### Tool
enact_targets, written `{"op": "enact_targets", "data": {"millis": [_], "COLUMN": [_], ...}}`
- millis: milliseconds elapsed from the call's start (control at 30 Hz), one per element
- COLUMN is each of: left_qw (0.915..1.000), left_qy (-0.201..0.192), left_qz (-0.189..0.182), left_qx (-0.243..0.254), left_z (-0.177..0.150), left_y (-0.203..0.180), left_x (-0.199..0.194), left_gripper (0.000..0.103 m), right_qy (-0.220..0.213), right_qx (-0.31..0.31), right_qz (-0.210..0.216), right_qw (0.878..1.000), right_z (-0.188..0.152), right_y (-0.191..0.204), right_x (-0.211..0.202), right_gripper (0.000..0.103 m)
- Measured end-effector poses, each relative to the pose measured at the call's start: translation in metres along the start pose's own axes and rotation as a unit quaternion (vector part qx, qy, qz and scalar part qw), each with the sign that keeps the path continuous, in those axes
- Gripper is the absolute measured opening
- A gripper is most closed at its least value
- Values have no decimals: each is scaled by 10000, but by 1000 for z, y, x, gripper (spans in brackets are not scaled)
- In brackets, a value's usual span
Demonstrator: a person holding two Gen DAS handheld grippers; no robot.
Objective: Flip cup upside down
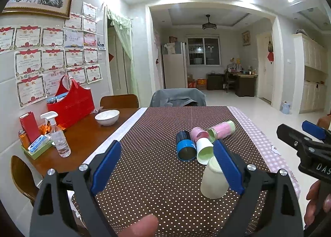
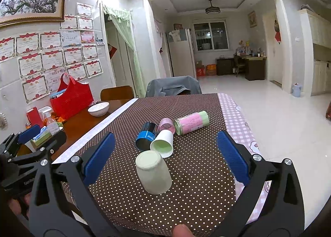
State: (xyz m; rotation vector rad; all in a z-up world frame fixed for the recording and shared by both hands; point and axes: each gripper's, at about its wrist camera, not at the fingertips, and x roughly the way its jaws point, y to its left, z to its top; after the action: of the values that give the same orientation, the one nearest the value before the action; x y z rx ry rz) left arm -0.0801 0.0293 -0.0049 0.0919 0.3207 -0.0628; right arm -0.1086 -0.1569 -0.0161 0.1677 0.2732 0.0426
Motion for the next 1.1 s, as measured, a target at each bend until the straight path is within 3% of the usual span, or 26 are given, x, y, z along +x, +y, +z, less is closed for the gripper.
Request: {"op": "enact_targets", "data": {"millis": [1100], "left_qw": [10000], "left_qy": [-53], "left_qz": [7], "left_qx": [-26], "left_z": [1], "left_y": [-8], "left_x": [-8], "left_gripper": [89], "right_qy": [-15], "right_qx": [-10], "right_qz": [50], "right_qw": [10000], "right_z": [1], "right_y": [4], "right_x": [-7], "right_gripper": [97]}}
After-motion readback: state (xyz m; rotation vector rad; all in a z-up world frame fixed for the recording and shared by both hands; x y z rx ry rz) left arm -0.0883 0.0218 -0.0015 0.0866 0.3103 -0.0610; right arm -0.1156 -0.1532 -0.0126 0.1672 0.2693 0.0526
